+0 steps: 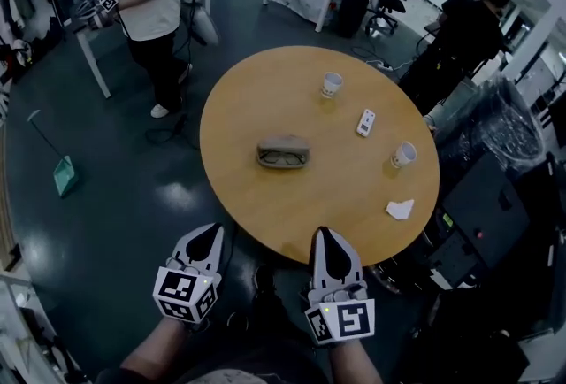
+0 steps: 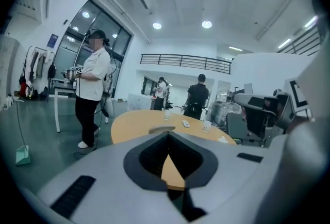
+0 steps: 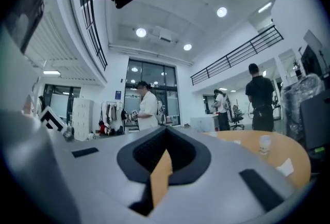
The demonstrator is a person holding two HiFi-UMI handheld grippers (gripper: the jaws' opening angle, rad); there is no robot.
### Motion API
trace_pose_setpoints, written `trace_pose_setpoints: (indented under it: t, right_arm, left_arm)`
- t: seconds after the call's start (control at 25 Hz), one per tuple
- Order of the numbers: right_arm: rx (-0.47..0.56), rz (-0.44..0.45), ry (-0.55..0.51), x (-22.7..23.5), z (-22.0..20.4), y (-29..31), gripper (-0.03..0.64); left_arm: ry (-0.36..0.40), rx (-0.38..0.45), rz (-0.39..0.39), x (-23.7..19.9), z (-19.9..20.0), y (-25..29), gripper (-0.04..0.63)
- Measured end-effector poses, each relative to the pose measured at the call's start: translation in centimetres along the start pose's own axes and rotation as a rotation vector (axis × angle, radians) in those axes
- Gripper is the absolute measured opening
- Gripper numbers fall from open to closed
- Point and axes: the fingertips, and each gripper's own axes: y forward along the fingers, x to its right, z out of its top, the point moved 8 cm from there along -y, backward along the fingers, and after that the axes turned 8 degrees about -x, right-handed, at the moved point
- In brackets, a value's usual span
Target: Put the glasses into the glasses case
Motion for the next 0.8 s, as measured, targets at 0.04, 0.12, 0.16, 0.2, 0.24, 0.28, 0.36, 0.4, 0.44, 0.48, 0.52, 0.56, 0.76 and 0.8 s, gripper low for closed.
trace_pose_setpoints:
  t: [0.04, 0.12, 0.16, 0.2, 0.24, 0.28, 0.36, 0.4, 0.44, 0.48, 0.52, 0.56, 0.76, 0.8]
  right_arm:
    - [0.029, 0.016, 0.017, -0.7, 0.5, -1.2, -0.012]
    - [0.081, 0.027, 0.041, -1.9, 1.2, -3.4, -0.012]
    - [0.096, 0.023, 0.053, -2.3, 1.4, -4.2, -0.012]
    - [0.1, 0.015, 0.063, -2.5, 1.4, -4.9, -0.012]
    - [0.091, -0.002, 0.064, -2.6, 1.4, -5.5, -0.012]
    - [0.077, -0.028, 0.052, -2.5, 1.3, -6.2, -0.012]
    - [0.047, -0.096, -0.002, -2.4, 1.1, -7.1, -0.012]
    - [0.035, -0.127, -0.03, -2.4, 1.1, -7.4, -0.012]
    - [0.027, -0.146, -0.051, -2.5, 1.2, -7.7, -0.012]
    - [0.024, -0.151, -0.065, -2.6, 1.4, -8.0, -0.012]
    - [0.023, -0.146, -0.078, -2.8, 1.5, -8.3, -0.012]
    - [0.021, -0.137, -0.093, -3.0, 1.6, -8.5, -0.012]
    - [0.01, -0.084, -0.122, -3.5, 1.7, -9.6, -0.012]
    - [0.002, -0.079, -0.12, -3.4, 1.8, -10.2, -0.014]
  left_arm:
    - [0.005, 0.013, -0.019, 0.5, 0.1, -0.7, 0.006]
    - [0.013, 0.035, -0.056, 1.5, 0.2, -2.0, 0.006]
    - [0.018, 0.042, -0.074, 2.0, 0.2, -2.5, 0.006]
    - [0.023, 0.045, -0.091, 2.5, 0.2, -2.8, 0.006]
    - [0.028, 0.045, -0.107, 3.1, 0.1, -3.1, 0.006]
    - [0.034, 0.044, -0.123, 3.8, 0.0, -3.3, 0.006]
    - [0.051, 0.048, -0.147, 5.0, -0.1, -3.8, 0.006]
    - [0.066, 0.053, -0.151, 5.5, -0.1, -4.1, 0.006]
    - [0.082, 0.057, -0.149, 5.8, -0.1, -4.4, 0.006]
    - [0.095, 0.057, -0.144, 6.2, -0.2, -4.6, 0.006]
    - [0.101, 0.054, -0.139, 6.5, -0.4, -4.8, 0.006]
    - [0.1, 0.051, -0.134, 6.8, -0.6, -5.0, 0.006]
    - [0.094, 0.057, -0.11, 8.7, -1.1, -6.5, 0.006]
    - [0.093, 0.058, -0.104, 9.2, -1.2, -6.9, 0.006]
